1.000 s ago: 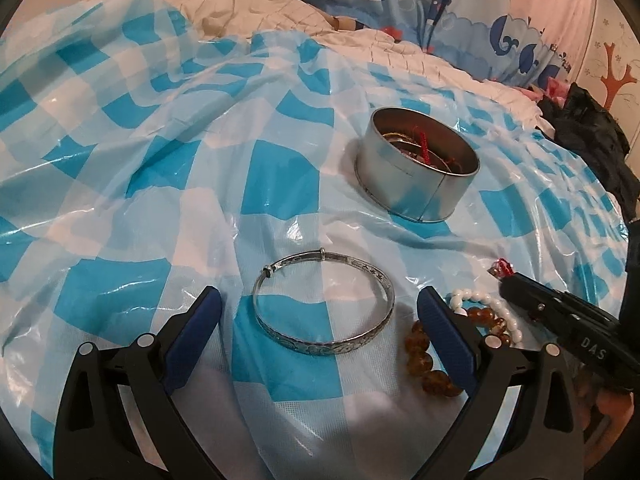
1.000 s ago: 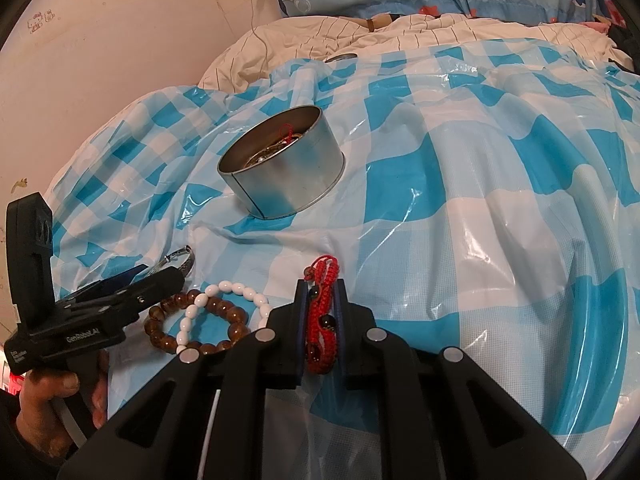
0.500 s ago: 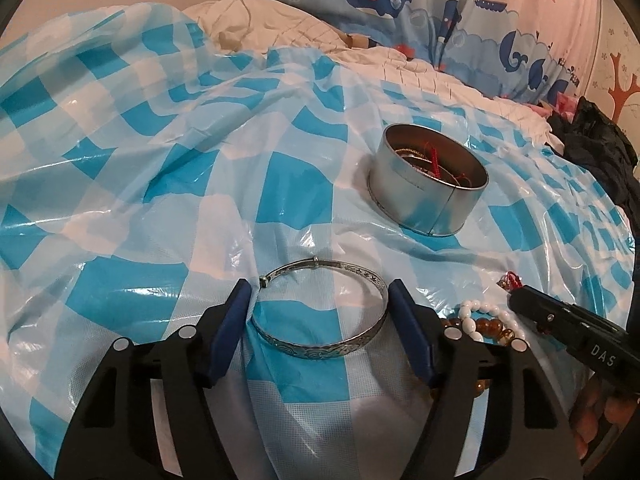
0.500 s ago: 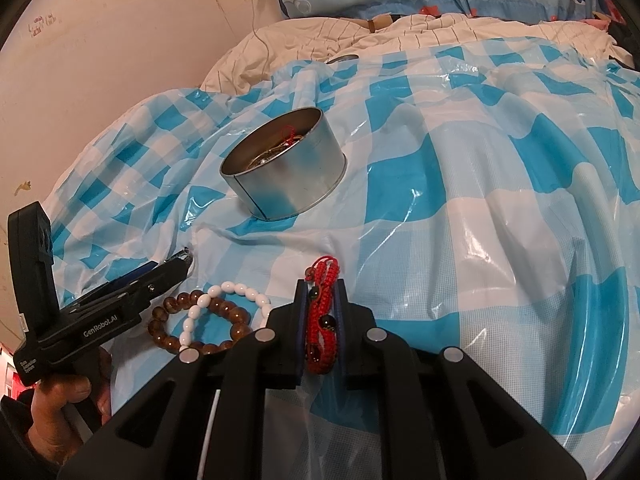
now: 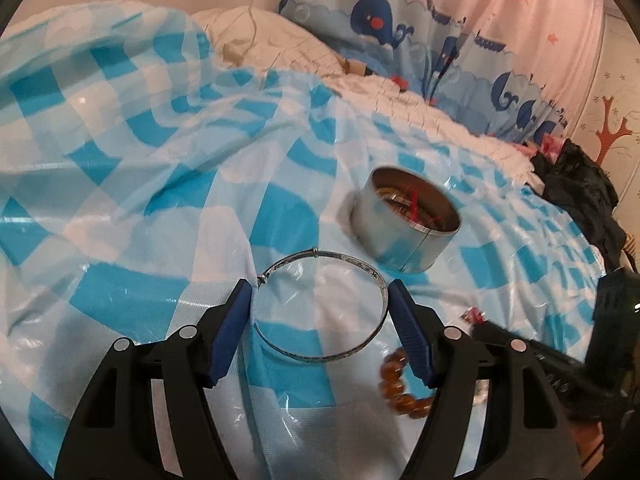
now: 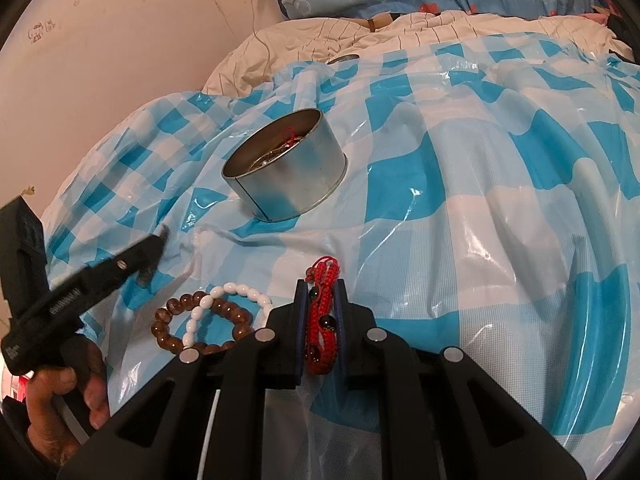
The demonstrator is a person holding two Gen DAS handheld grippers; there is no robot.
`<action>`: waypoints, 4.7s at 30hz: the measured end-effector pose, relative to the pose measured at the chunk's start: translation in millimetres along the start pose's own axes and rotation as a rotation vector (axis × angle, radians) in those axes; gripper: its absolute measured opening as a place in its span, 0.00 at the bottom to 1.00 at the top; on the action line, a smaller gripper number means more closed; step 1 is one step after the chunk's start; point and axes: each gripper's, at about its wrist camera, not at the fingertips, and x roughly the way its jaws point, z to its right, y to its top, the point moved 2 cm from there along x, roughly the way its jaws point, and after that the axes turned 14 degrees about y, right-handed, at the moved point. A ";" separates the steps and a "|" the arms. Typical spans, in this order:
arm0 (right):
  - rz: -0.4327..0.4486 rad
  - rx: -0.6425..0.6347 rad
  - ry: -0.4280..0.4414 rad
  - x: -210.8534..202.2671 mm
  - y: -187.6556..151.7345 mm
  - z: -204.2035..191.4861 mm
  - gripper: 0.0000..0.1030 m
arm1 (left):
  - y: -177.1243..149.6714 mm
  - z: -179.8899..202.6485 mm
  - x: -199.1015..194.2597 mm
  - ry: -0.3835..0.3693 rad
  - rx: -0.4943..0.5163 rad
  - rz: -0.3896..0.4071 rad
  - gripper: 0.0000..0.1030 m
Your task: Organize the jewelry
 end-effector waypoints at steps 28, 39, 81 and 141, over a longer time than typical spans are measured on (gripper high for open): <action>0.105 0.052 0.128 -30.1 31.8 -13.5 0.38 | 78.5 40.0 -45.8 -0.169 0.095 0.121 0.38; -0.113 -0.175 -0.178 13.6 -3.7 -26.0 0.26 | 40.3 35.4 14.7 -0.039 0.197 -0.061 0.78; 0.092 -0.014 0.107 -31.1 20.4 -26.8 0.09 | 27.3 36.9 45.5 0.019 0.314 -0.156 0.33; 0.049 -0.244 -0.036 33.0 112.4 -33.8 0.51 | 69.8 34.1 32.7 -0.034 0.242 -0.172 0.78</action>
